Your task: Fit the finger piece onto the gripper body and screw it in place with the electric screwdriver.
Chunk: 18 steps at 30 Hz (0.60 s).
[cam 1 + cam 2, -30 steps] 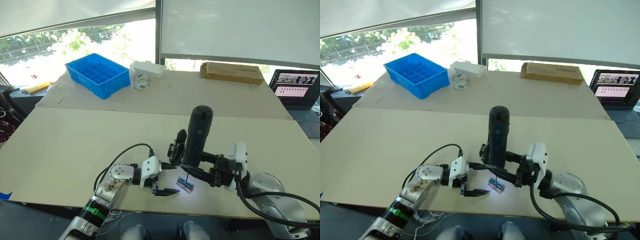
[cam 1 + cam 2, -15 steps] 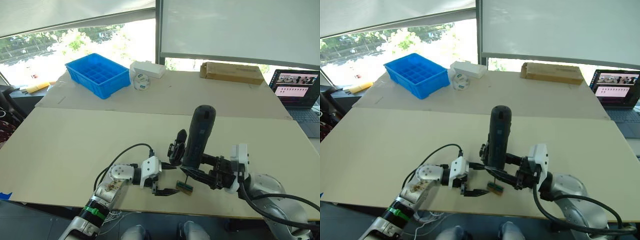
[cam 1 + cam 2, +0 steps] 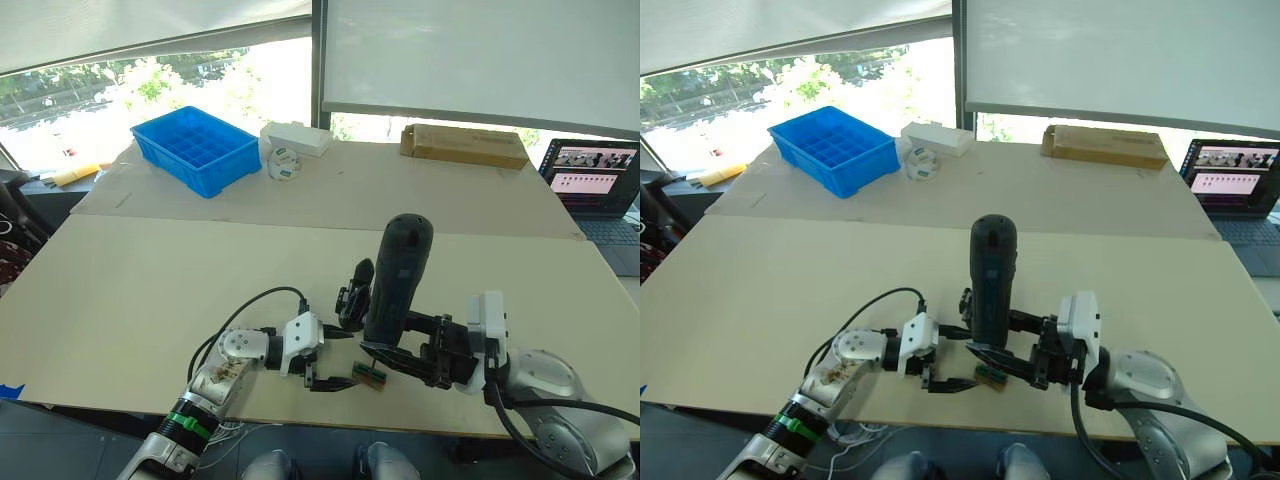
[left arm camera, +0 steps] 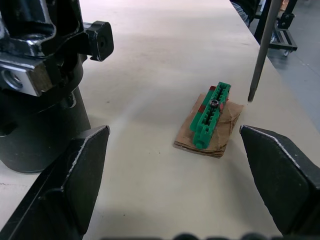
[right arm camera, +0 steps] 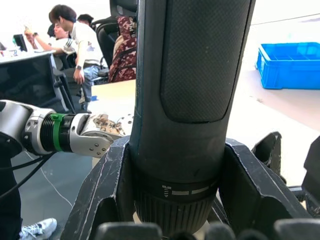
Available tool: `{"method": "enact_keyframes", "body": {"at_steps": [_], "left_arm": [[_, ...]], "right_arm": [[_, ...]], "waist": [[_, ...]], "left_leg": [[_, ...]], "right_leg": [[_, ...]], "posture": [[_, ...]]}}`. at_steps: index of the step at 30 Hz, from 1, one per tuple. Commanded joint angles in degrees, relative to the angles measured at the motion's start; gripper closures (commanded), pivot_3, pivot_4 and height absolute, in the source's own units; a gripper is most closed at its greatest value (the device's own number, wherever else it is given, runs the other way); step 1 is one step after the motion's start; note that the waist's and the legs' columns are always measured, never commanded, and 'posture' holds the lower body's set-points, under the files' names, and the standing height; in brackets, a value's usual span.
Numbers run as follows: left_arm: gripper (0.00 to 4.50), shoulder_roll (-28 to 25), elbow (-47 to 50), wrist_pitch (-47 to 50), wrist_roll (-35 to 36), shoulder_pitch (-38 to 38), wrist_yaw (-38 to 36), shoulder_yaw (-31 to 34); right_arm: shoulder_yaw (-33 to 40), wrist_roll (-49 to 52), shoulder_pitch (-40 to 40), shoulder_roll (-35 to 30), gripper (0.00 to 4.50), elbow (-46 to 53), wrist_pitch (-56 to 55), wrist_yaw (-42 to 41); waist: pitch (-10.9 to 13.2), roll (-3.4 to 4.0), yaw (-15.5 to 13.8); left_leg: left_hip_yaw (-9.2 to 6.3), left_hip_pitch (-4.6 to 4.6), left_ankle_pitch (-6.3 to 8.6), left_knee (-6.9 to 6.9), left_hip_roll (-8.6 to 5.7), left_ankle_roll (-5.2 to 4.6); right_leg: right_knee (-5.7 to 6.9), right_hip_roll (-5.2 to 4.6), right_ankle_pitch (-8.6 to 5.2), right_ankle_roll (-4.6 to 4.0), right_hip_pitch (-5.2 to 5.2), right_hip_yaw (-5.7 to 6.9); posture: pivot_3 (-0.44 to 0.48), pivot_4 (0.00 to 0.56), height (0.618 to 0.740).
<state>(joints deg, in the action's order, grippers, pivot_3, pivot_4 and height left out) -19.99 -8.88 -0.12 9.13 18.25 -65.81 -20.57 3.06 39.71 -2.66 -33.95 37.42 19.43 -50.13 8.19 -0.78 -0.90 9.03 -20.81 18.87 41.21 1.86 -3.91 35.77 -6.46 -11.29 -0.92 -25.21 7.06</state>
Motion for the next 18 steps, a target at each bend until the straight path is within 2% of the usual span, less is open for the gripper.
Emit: {"method": "enact_keyframes", "body": {"at_steps": [1, 18], "left_arm": [[0.09, -0.40, -1.56, 1.67, -1.42, -0.90, 0.10, -1.57], [0.09, -0.49, -1.24, 1.88, -1.18, -0.64, -0.30, -1.65]], "right_arm": [[2.58, 2.59, 2.03, 0.11, 2.56, 4.16, -1.69, 0.87], [-1.09, -4.67, 3.37, 2.49, 2.56, -0.32, -6.60, -0.95]], "waist": [[0.00, 0.00, 0.01], [0.00, 0.00, 0.01]], "left_leg": [[0.00, 0.00, 0.00, 0.00, 0.00, 0.00], [-0.02, -0.02, 0.00, -0.02, 0.00, 0.01]], "right_leg": [[0.00, 0.00, 0.00, 0.00, 0.00, 0.00], [-0.01, 0.01, -0.01, 0.01, -0.01, 0.02]], "posture": [[0.000, 0.150, 0.740], [0.000, 0.150, 0.740]]}}
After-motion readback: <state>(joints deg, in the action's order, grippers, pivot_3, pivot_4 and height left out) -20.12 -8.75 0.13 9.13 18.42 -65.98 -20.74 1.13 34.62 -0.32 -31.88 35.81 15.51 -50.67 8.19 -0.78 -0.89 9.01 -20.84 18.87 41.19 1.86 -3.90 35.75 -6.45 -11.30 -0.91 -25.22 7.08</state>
